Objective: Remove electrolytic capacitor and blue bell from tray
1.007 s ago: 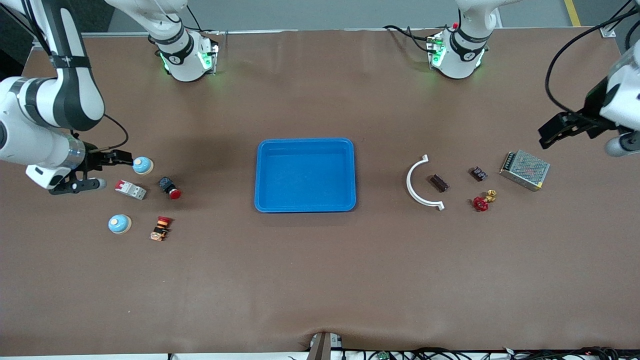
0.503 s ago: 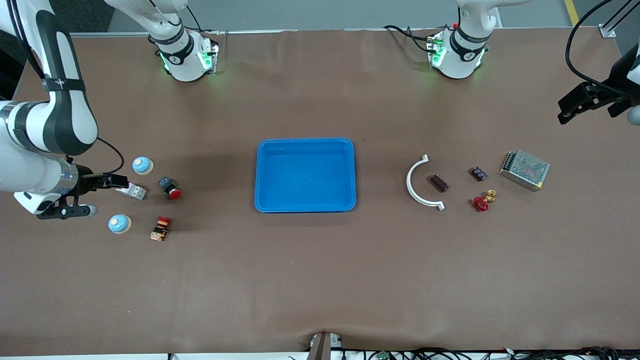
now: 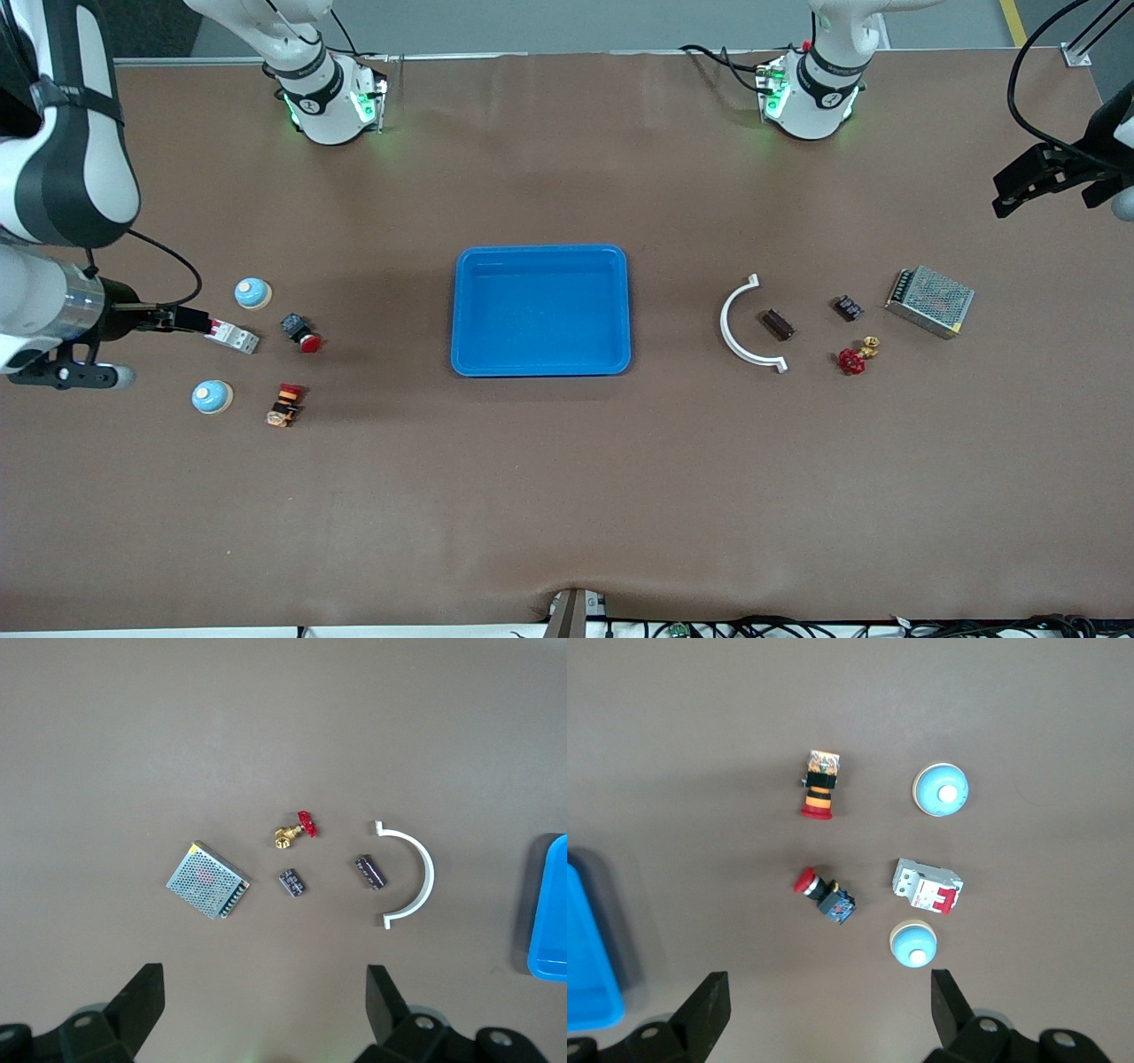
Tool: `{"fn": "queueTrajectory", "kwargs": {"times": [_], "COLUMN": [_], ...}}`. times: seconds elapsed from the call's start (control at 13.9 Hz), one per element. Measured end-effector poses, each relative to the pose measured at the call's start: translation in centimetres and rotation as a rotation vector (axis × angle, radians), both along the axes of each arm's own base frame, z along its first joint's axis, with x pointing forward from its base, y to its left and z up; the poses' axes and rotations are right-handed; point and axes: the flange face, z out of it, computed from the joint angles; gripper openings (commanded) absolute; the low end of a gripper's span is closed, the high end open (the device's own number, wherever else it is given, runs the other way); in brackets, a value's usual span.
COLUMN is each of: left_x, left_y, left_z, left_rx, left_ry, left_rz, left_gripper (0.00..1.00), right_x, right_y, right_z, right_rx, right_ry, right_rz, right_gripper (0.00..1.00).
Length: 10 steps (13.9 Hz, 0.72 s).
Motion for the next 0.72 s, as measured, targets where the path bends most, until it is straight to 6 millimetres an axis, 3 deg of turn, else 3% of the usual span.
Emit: {"fn": "queueTrajectory", "kwargs": {"times": [0.36, 0.72], "left_x": [-0.2, -0.5], "left_y": [-0.4, -2.9], "left_z": [-0.3, -0.8], "left_rx": [-0.004, -0.033], "left_ry": [0.02, 0.046], "left_rz": [-0.011, -0.053], "left_gripper": [1.0, 1.0], "right_x": [-1.9, -4.0], "right_y": [1.8, 1.0], "right_z": [4.9, 9.6], "right_rx": [-0.016, -0.036], "right_ry": [-0.033, -0.085], "right_rz": [-0.051, -0.087], "right_gripper": [1.0, 1.0]}}
